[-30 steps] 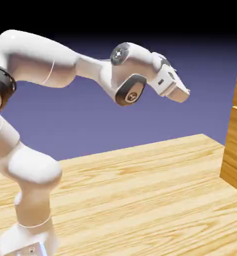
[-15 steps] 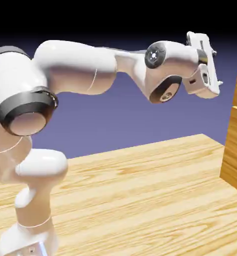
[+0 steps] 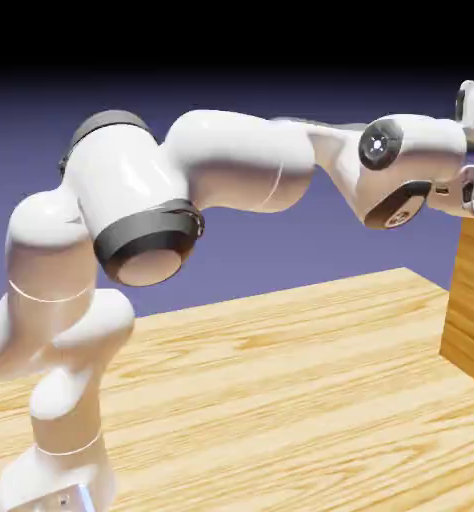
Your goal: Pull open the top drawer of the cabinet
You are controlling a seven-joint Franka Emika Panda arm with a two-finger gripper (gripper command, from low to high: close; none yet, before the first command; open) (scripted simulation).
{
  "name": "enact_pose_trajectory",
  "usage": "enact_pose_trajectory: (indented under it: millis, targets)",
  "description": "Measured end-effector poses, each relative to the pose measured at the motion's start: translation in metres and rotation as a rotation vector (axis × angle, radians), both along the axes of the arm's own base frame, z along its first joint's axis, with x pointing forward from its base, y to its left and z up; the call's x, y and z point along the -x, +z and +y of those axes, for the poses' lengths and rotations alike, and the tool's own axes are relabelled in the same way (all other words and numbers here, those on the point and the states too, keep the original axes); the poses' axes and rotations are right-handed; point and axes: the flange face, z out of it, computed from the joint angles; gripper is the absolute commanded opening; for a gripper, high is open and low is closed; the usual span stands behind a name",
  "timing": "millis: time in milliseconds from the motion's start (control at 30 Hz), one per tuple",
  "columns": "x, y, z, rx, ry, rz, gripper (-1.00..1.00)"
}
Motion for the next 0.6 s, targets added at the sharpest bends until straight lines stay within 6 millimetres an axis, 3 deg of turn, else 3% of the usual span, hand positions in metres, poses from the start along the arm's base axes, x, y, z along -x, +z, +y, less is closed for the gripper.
enact_pose_trajectory:
  millis: [300,600]
  targets:
    - [-0.049,-0.020,0.006,-0.092,-0.079,-0.013,0.00]
    - [-0.086,-0.017,0.036,-0.129,-0.126,-0.074,0.00]
